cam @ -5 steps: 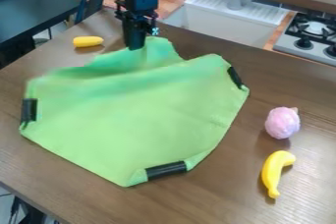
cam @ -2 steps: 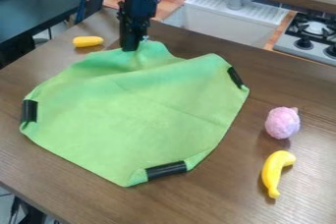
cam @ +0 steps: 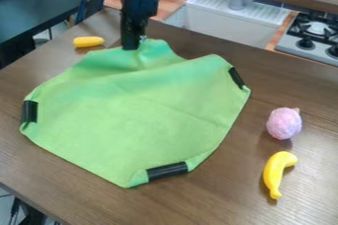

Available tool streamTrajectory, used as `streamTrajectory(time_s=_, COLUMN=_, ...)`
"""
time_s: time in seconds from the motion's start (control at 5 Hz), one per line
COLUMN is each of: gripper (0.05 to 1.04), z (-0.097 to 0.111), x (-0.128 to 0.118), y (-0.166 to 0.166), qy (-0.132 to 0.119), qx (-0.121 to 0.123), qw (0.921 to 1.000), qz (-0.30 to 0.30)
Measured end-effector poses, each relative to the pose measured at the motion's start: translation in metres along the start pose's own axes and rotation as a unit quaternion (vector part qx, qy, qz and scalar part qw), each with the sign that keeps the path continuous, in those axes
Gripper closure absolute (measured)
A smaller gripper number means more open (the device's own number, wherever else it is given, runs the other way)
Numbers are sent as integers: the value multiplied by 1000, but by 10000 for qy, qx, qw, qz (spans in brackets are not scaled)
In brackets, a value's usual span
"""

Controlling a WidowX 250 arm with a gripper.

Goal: Unfold the cloth from bottom right to top left

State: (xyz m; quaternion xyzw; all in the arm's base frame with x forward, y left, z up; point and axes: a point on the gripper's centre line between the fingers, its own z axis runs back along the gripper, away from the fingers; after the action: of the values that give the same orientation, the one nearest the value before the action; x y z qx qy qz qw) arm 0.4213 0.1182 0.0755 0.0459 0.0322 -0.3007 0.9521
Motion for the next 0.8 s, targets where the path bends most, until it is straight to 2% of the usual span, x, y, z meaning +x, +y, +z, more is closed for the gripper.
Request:
streamTrajectory(time_s=0.2, gripper=1034, z=3, x=0, y=4, qy=54, qx=167, qw=9998, qz=-105)
streamTrajectory(time_s=0.4, gripper=1034, z=17, x=5, y=11, qy=-66, qx=346, qw=9991, qz=-215)
streamTrajectory(time_s=0.6, gripper=1034, z=12, x=9, y=15, qy=-75, qx=370, qw=9980, qz=-508)
streamTrajectory(time_s=0.8, gripper=1020, z=15, x=17, y=20, qy=-203, qx=367, qw=9966, qz=-711)
